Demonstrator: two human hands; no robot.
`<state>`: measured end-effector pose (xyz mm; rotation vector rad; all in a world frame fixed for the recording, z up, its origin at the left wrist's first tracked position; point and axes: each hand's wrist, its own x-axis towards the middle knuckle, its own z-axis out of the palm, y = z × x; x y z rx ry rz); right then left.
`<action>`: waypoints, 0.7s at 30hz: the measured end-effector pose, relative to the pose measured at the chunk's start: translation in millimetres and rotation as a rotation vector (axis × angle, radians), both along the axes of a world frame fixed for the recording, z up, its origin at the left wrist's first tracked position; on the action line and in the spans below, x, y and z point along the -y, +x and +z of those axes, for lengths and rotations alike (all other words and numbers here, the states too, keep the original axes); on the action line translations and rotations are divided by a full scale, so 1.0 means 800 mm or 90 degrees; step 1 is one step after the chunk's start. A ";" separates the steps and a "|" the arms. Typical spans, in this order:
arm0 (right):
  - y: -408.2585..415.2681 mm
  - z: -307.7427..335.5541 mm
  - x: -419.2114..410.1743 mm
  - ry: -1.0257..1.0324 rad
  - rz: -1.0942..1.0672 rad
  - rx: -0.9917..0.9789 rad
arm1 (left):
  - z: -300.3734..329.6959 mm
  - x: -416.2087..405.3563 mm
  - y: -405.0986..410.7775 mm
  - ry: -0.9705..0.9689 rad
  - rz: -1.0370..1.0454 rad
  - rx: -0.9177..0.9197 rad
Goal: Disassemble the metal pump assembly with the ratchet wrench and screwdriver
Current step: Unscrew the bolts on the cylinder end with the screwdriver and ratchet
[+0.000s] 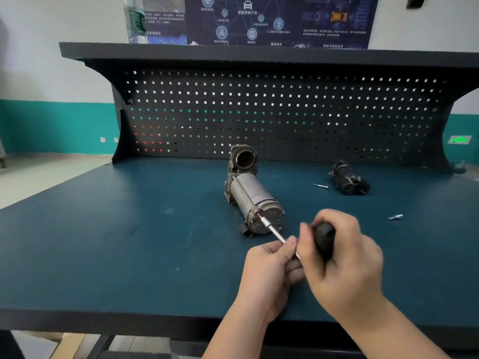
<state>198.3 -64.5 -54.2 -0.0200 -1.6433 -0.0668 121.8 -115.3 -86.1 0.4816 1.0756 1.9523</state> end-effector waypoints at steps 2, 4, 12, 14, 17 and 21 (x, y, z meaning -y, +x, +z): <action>-0.003 -0.007 0.005 -0.003 0.003 -0.009 | 0.000 0.003 0.001 -0.004 0.002 -0.018; -0.003 -0.010 -0.007 -0.223 0.016 -0.089 | 0.001 0.002 -0.001 0.007 0.010 0.008; -0.007 -0.014 -0.063 -0.767 0.013 -0.147 | -0.014 -0.007 -0.002 -0.064 0.165 -0.063; -0.005 -0.012 -0.055 -0.714 0.018 -0.149 | -0.017 -0.010 -0.019 -0.167 0.341 -0.241; -0.002 -0.010 -0.049 -0.662 0.011 -0.146 | -0.006 -0.012 -0.045 -0.208 0.340 -0.305; 0.001 -0.009 -0.037 -0.622 0.034 -0.163 | 0.001 -0.020 -0.048 -0.201 0.264 -0.310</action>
